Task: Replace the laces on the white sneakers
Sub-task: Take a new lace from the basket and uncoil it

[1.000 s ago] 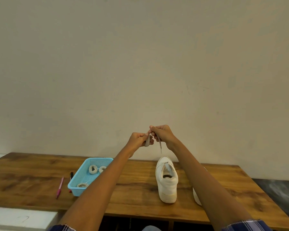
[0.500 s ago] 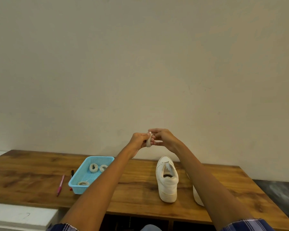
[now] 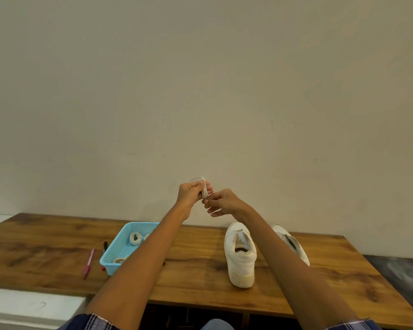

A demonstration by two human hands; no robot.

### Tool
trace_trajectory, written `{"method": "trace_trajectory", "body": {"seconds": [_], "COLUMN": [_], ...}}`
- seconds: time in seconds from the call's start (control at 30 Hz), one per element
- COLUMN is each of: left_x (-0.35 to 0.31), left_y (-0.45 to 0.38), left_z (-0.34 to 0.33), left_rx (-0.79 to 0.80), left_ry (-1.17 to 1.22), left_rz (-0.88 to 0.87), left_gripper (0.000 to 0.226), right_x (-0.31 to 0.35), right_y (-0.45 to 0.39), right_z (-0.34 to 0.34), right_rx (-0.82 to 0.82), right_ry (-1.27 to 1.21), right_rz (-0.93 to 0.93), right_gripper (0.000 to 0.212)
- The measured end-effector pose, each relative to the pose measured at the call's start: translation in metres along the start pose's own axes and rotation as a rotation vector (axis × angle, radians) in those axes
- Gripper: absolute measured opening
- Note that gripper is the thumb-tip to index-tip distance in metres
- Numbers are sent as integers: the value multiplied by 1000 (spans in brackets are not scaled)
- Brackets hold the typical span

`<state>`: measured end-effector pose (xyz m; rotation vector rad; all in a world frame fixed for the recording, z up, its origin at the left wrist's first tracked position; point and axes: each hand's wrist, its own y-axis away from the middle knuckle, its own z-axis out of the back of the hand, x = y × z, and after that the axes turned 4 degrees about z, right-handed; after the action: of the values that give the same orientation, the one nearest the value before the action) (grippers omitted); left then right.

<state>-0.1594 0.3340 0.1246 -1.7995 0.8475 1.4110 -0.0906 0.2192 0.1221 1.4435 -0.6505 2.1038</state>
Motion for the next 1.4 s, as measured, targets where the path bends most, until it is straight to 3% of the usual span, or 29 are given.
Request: {"method": "trace_trajectory", "body": {"seconds": [0.17, 0.3, 0.4, 0.53, 0.73, 0.87, 1.07, 1.3, 1.4], "left_x": [1, 2, 2, -1, -4, -1, 2, 7, 10], "left_y": [3, 5, 5, 6, 6, 2, -2, -4, -3], "left_z": [0, -1, -1, -3, 2, 1, 3, 8, 5], "left_rx": [11, 42, 34, 70, 95, -48, -91, -81, -48], "left_ry": [-88, -131, -102, 40, 216, 158, 170, 230, 235], "left_rz": [13, 19, 58, 96, 123, 62, 30, 45, 47], "left_gripper": [23, 23, 22, 22, 23, 24, 29, 30, 30], "right_x": [-6, -10, -8, -12, -1, 6, 3, -8, -9], "right_y": [-2, -6, -5, -8, 1, 1, -3, -7, -12], "right_z": [-1, 3, 6, 5, -6, -16, -27, -27, -25], "right_rx": [-148, -304, -239, -148, 35, 89, -48, -271, -393], "right_ry": [19, -75, 14, 160, -157, -256, -378, -231, -27], "right_rz": [-22, 120, 248, 271, 160, 133, 111, 167, 260], "right_gripper": [15, 37, 51, 32, 25, 32, 30, 25, 21]}}
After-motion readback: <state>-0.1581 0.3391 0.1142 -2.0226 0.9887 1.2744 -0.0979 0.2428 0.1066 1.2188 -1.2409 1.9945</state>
